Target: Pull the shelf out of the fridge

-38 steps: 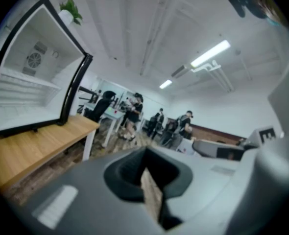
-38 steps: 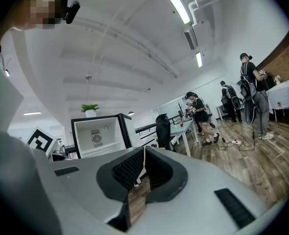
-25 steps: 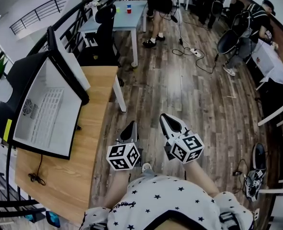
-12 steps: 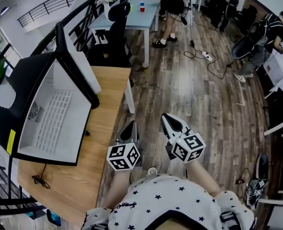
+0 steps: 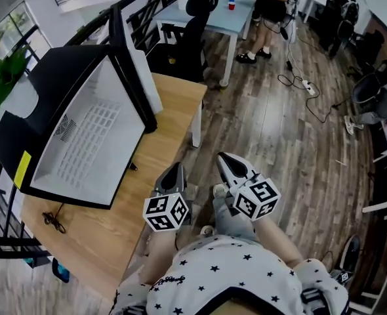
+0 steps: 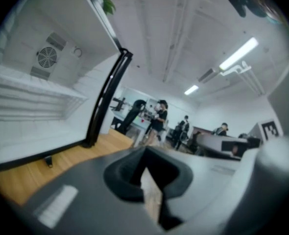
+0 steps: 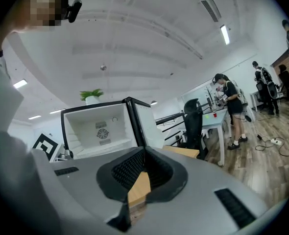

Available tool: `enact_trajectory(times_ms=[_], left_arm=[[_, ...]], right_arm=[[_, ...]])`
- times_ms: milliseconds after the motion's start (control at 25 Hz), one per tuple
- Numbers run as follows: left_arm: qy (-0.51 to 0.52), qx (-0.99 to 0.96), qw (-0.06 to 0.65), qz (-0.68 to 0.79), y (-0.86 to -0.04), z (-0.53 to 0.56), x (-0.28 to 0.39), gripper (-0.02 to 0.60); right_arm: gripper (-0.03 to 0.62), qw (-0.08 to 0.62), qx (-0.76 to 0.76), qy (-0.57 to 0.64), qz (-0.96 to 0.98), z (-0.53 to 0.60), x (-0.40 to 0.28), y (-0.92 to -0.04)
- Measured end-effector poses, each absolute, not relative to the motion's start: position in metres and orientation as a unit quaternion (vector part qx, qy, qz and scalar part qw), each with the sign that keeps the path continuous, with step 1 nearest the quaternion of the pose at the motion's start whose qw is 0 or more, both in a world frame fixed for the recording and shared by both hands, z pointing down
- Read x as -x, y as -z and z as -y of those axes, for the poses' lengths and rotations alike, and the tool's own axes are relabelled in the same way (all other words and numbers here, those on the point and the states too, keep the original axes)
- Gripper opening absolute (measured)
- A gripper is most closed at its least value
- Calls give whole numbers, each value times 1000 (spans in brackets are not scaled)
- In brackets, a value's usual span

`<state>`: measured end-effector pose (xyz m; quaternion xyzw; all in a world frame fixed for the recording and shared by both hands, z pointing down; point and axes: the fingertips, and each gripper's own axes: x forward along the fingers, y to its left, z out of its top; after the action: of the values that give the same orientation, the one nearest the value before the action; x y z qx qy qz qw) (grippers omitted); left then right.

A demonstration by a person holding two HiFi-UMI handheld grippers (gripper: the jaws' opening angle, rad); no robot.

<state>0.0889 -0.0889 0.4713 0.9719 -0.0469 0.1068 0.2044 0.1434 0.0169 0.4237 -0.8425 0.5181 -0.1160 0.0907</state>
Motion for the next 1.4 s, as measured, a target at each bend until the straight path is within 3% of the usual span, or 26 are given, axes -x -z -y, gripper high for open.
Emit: enact_trajectory(times_ms=[760, 1400], left_arm=[[-62, -934, 223, 273, -463, 215, -47, 6], [-21, -869, 228, 438, -459, 256, 2, 6]], right_arm=[[23, 69, 686, 127, -713, 152, -136, -406], [23, 67, 527, 166, -831, 243, -88, -410]])
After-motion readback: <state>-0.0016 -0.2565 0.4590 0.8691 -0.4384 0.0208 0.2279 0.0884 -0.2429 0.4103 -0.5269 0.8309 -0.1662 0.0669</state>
